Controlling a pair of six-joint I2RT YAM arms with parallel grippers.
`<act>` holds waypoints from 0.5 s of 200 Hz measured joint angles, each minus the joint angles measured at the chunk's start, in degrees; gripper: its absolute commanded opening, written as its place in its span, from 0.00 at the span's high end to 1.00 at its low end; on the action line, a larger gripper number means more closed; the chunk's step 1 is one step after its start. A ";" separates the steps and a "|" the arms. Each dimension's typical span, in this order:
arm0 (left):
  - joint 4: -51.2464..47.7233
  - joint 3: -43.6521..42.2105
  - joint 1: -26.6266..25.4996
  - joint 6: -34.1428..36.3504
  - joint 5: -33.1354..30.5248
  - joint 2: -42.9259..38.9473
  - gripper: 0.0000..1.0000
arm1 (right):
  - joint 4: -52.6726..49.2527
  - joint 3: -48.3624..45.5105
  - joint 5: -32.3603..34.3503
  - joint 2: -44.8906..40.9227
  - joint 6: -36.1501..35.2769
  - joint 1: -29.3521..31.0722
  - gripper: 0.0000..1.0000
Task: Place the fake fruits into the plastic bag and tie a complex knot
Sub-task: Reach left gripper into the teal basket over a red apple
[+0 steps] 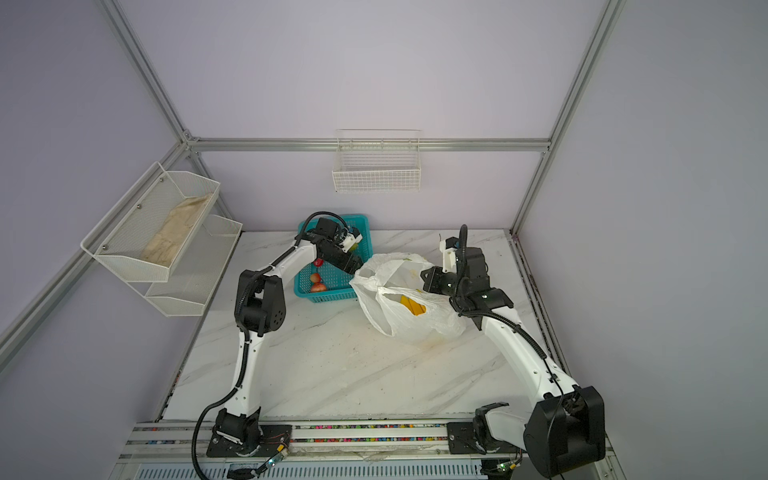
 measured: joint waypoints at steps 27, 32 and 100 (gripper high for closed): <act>-1.40 0.00 0.00 1.44 -1.70 0.00 0.17 | -0.07 -0.68 0.00 0.00 0.00 0.00 0.95; -1.70 0.00 0.00 1.55 -2.10 0.00 0.16 | -0.04 -0.83 0.00 0.00 0.00 0.00 0.95; -3.26 2.21 -0.02 2.56 -4.76 0.66 0.15 | 0.00 -1.64 0.04 -0.07 0.00 0.00 0.95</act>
